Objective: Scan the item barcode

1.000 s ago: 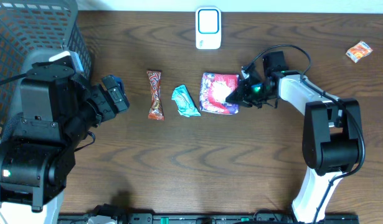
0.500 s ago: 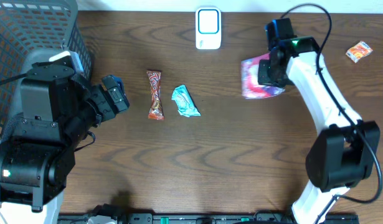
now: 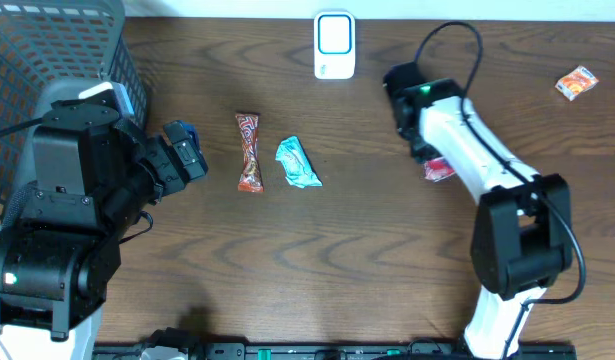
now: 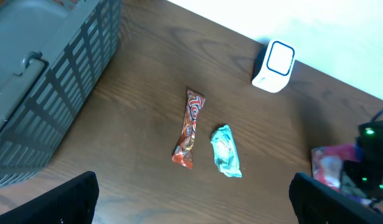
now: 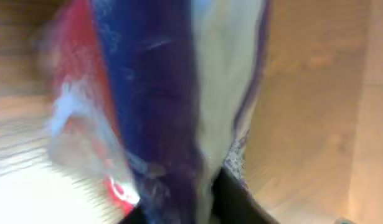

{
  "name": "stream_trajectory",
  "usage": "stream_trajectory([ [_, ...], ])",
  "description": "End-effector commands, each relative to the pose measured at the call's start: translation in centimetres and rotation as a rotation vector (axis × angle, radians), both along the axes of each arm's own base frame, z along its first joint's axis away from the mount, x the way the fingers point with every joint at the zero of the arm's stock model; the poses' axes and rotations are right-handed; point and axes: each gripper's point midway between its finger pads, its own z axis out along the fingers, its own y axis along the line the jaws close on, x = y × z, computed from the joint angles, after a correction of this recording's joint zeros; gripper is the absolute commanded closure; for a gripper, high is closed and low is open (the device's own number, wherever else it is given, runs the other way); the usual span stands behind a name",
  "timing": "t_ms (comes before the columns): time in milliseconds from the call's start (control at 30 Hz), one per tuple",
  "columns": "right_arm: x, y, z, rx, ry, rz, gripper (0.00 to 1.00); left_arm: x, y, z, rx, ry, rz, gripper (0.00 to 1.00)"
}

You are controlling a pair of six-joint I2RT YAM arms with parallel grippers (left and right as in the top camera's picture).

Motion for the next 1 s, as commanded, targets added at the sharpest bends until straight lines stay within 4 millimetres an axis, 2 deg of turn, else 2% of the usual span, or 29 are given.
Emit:
stream_trajectory([
  [0,-0.4,4.6,-1.0,0.120,0.012,0.073,0.64,0.0,0.1,0.0,0.011,0.001,0.000,0.02],
  [133,-0.7,10.1,-2.0,0.295,0.023,0.155,0.43,0.0,0.1,0.0,0.011,0.001,0.000,0.02],
  [267,-0.5,14.4,-1.1,0.433,0.017,0.219,0.43,0.0,0.1,0.0,0.011,0.001,0.000,0.02],
  [333,0.0,15.9,0.4,0.502,0.004,0.236,0.43,0.0,0.1,0.0,0.011,0.001,0.000,0.02],
  [400,0.7,16.3,2.5,0.534,-0.017,0.237,0.42,0.0,0.1,0.0,0.011,0.001,0.000,0.02],
  [433,1.1,16.1,3.7,0.538,-0.031,0.234,0.41,0.0,0.1,0.0,0.011,0.001,0.000,0.02],
  [533,2.4,15.3,7.1,0.528,-0.068,0.268,0.25,0.0,0.1,0.0,0.011,0.001,0.000,0.02],
  [567,2.8,14.7,8.0,0.513,-0.081,0.272,0.23,0.0,0.1,0.0,0.011,0.001,0.000,0.02],
  [667,3.6,12.1,9.1,0.476,-0.105,0.221,0.11,0.0,0.1,0.0,0.011,0.001,0.000,0.02],
  [767,3.9,8.4,8.5,0.485,-0.081,0.133,0.01,0.0,0.1,0.0,0.011,0.001,0.000,0.02],
  [833,3.7,6.7,7.3,0.548,-0.045,0.081,0.01,0.0,0.1,0.0,0.011,0.001,0.000,0.02],
  [900,3.3,5.8,6.2,0.648,0.011,0.079,0.01,0.0,0.1,0.0,0.011,0.001,0.000,0.02],
  [967,2.9,5.9,5.0,0.783,0.070,0.149,0.01,0.0,0.1,0.0,0.011,0.001,0.000,0.02],
])
